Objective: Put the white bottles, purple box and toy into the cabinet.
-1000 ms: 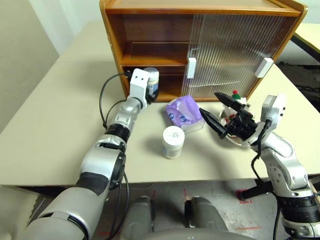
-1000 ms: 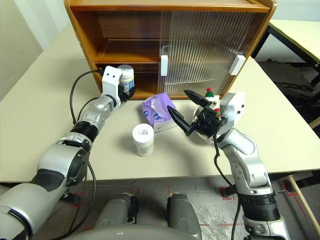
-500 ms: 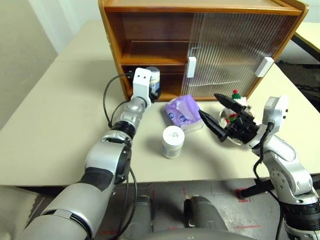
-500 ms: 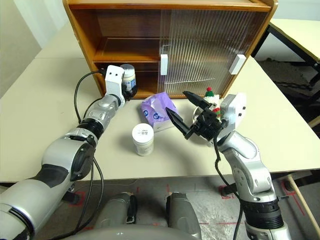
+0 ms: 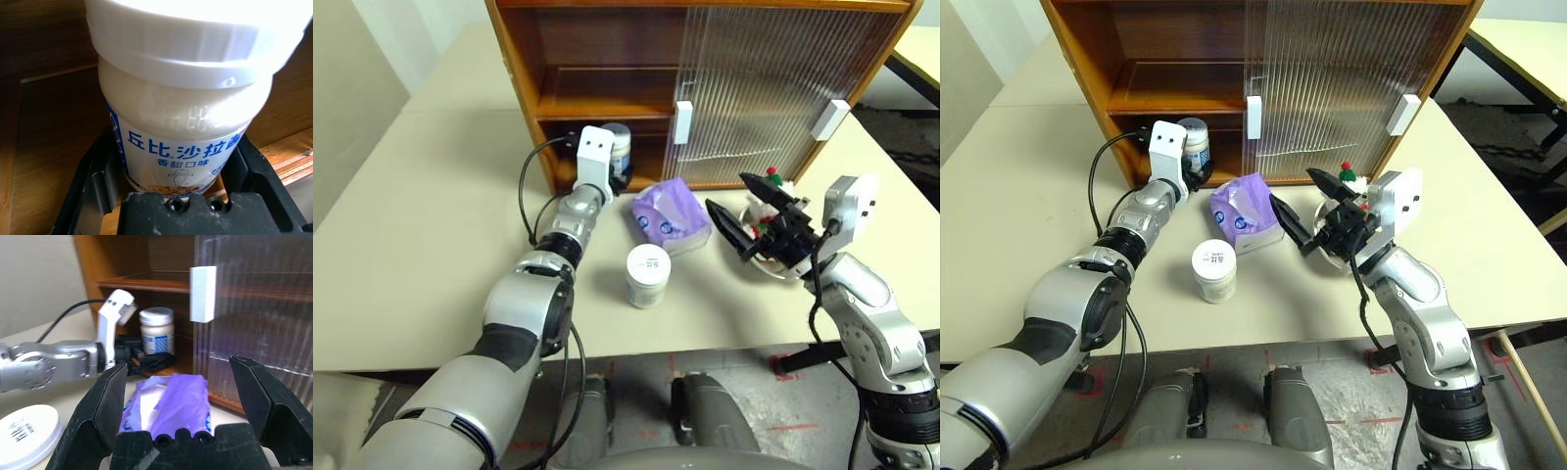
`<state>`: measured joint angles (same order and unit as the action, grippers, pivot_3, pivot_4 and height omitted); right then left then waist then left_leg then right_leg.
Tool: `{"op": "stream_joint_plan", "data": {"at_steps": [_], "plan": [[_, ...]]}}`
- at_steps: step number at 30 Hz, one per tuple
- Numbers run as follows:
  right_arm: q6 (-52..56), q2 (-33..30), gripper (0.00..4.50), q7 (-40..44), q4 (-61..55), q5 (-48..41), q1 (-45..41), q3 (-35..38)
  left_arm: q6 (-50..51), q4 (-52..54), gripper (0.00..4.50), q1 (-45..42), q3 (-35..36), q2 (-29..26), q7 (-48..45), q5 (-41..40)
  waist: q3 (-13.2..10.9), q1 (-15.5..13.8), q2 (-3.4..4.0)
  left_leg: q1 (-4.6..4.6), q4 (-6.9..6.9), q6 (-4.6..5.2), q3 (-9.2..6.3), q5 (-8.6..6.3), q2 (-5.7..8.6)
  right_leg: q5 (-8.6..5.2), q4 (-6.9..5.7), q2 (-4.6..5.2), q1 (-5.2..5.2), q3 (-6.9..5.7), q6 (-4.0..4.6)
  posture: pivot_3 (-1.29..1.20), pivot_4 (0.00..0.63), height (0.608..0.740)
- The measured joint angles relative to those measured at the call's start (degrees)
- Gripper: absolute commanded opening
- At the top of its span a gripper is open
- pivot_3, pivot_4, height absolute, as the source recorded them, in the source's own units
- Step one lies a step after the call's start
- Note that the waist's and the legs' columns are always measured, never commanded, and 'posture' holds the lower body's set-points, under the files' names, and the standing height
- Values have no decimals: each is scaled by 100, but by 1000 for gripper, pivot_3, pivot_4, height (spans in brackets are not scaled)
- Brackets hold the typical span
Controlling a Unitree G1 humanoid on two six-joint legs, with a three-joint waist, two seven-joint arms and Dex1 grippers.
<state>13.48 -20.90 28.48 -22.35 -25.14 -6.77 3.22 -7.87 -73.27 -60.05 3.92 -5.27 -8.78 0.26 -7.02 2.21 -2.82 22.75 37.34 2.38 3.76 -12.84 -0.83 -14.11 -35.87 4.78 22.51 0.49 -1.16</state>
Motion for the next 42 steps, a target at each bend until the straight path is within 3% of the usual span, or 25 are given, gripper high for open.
{"op": "stream_joint_plan", "data": {"at_steps": [33, 37, 42], "plan": [[508, -55, 4500, -175, -454, -68, 168, 111, -88, -149, 3145, -167, 181, 62, 320, 66, -132, 95, 3, 2, -1, 0, 1, 0, 2, -6, 4, 6, -2, -7, -21, -174, 144, 740], [507, -55, 4500, -152, -454, -61, 168, 100, 34, -170, 4473, -177, 194, 67, 303, 89, -132, 112, 2, 2, -1, 0, 1, 0, 2, -7, 3, 6, -3, -8, -24, -162, 146, 740], [501, -49, 4500, -84, -449, -50, 153, 77, 94, -152, 4473, -184, 265, 85, 239, 73, -133, 134, 0, 1, -1, 0, 0, 0, 1, -7, 4, 7, -4, -9, -25, -140, 146, 740]]}}
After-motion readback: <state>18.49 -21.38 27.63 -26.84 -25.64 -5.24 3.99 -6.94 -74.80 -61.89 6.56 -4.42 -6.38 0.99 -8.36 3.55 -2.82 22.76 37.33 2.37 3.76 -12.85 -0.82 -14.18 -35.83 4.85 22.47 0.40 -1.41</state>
